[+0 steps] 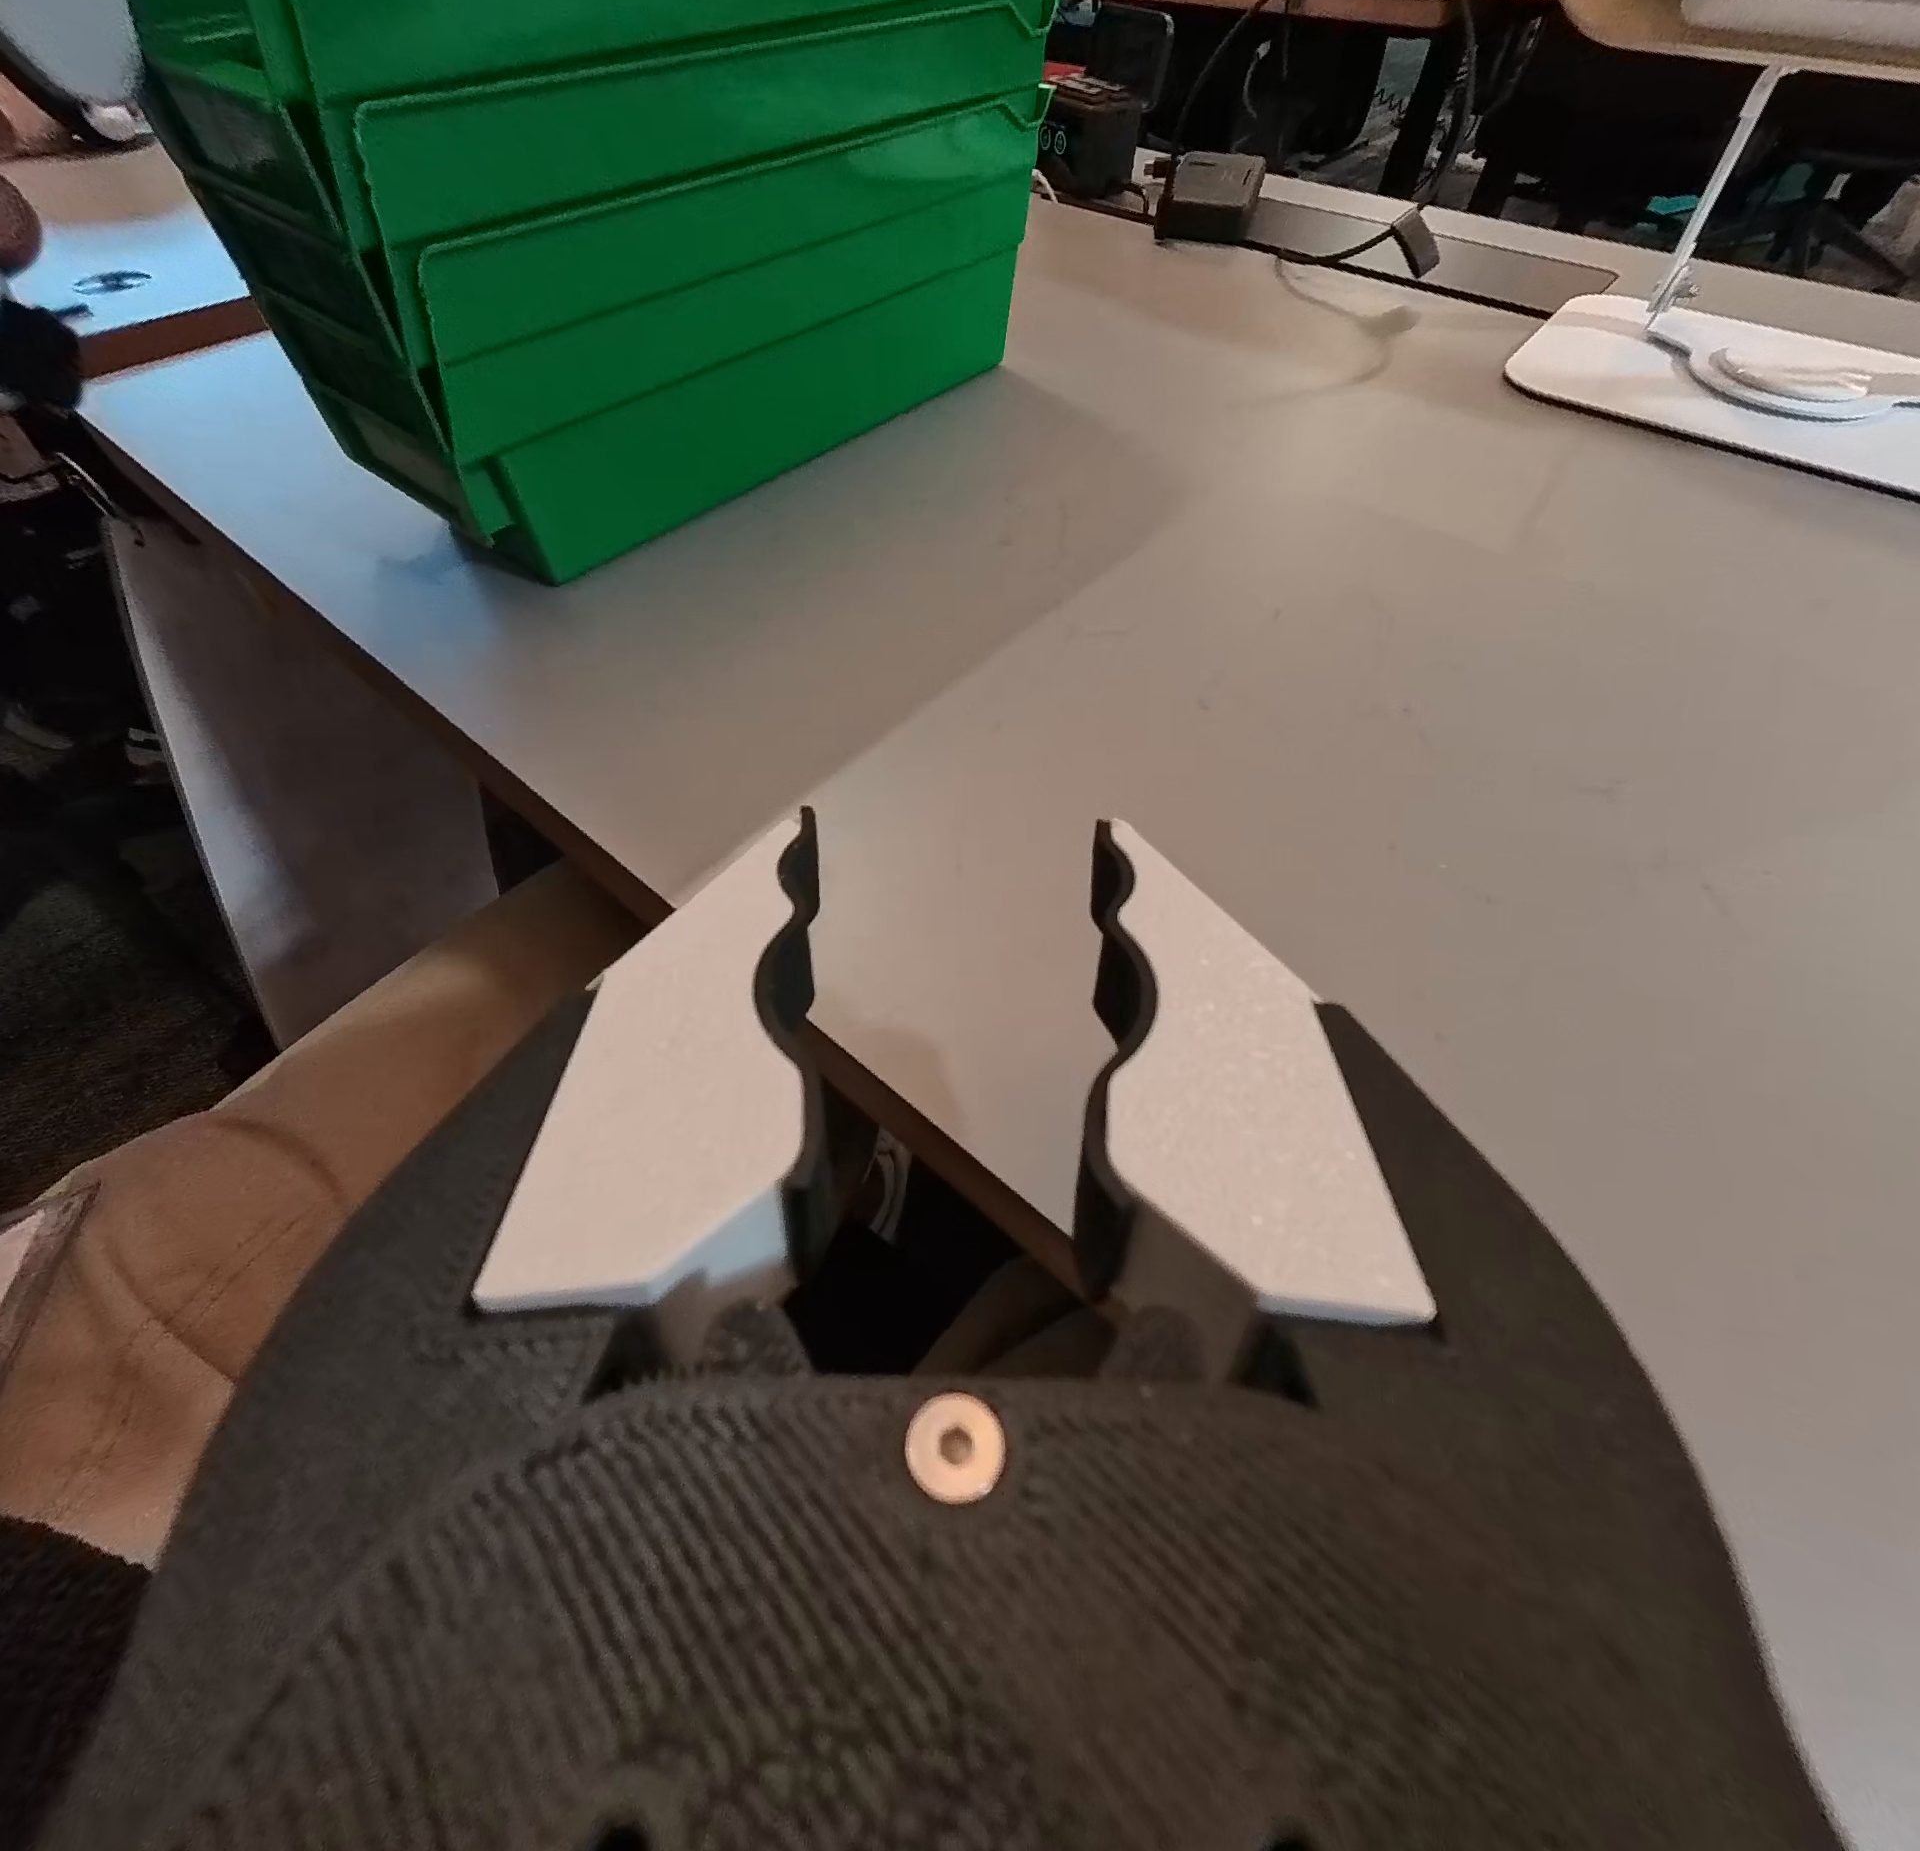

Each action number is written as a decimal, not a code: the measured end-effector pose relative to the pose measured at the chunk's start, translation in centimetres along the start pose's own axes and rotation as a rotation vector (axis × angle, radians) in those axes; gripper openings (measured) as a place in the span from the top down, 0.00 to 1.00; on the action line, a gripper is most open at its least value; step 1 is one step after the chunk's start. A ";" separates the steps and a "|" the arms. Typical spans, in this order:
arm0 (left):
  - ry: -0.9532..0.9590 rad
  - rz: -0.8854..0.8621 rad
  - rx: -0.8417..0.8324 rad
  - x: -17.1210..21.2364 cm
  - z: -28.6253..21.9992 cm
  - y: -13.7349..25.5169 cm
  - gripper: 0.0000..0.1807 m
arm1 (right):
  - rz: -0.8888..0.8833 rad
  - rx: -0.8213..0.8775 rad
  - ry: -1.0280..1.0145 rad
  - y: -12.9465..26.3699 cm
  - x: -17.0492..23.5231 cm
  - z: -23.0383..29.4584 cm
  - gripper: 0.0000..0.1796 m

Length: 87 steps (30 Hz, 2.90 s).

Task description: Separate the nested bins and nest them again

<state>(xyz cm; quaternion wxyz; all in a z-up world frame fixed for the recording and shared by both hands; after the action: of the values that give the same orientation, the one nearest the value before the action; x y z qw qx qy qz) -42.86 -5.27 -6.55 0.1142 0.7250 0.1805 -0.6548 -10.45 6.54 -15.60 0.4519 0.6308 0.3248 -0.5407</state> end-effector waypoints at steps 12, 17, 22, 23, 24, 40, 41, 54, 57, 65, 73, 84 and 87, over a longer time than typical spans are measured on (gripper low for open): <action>0.021 -0.172 -0.008 -3.6 -1.0 0.8 1.00 | -0.001 0.000 -0.003 0.0 0.0 -0.1 0.71; 0.024 -0.262 0.042 -6.6 -3.1 2.3 1.00 | -0.050 0.017 0.025 0.2 -0.7 -0.1 0.72; 0.012 -0.323 0.144 -8.4 -7.2 3.7 1.00 | -0.178 -0.027 -0.008 1.3 -2.5 0.8 0.68; 0.013 -0.339 0.166 -8.6 -8.2 4.0 1.00 | -0.213 -0.035 -0.018 1.7 -3.1 1.0 0.68; 0.013 -0.355 0.189 -8.8 -9.2 4.3 1.00 | -0.255 -0.040 -0.022 2.2 -3.7 1.2 0.67; -0.079 -0.290 0.391 -0.6 -22.9 6.3 1.00 | -0.441 0.148 -0.137 6.3 -7.5 2.1 0.82; -0.072 -0.267 0.384 -0.1 -23.0 6.1 0.99 | -0.405 0.155 -0.143 6.0 -7.2 1.8 0.83; -0.121 0.017 0.637 4.6 -26.3 6.0 0.77 | -0.169 0.173 -0.281 4.1 -4.5 -7.8 1.00; -0.101 -0.018 0.645 4.6 -26.0 6.4 0.80 | -0.201 0.243 -0.305 5.2 -4.5 -11.2 0.99; -0.047 0.087 0.649 6.8 -24.7 5.9 0.82 | -0.305 0.480 -0.298 12.2 -3.7 -23.7 0.99; -0.052 0.105 0.604 7.5 -23.1 4.7 0.85 | -0.243 0.700 -0.279 16.8 -0.4 -30.4 0.99; 0.028 0.131 0.590 7.6 -22.5 4.5 0.85 | -0.281 0.665 -0.314 18.4 2.3 -32.4 0.99; 0.022 0.124 0.590 7.4 -22.6 4.6 0.85 | -0.273 0.680 -0.303 18.5 2.7 -32.5 0.99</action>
<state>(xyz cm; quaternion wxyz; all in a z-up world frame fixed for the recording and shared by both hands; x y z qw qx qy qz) -19.83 0.47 -11.62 -0.0635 0.7435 -0.0607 -0.6630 19.38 29.25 -13.95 0.1841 0.6085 0.1376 -0.7596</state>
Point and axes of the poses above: each gripper's, where its closed fingertips meet, y back along the fingers, x out of its underside, z = x × y across the jaws, the point moved 8 cm from there along y, back along the fingers, and after that the axes turned 7 degrees about -z, right-handed, at the moved point
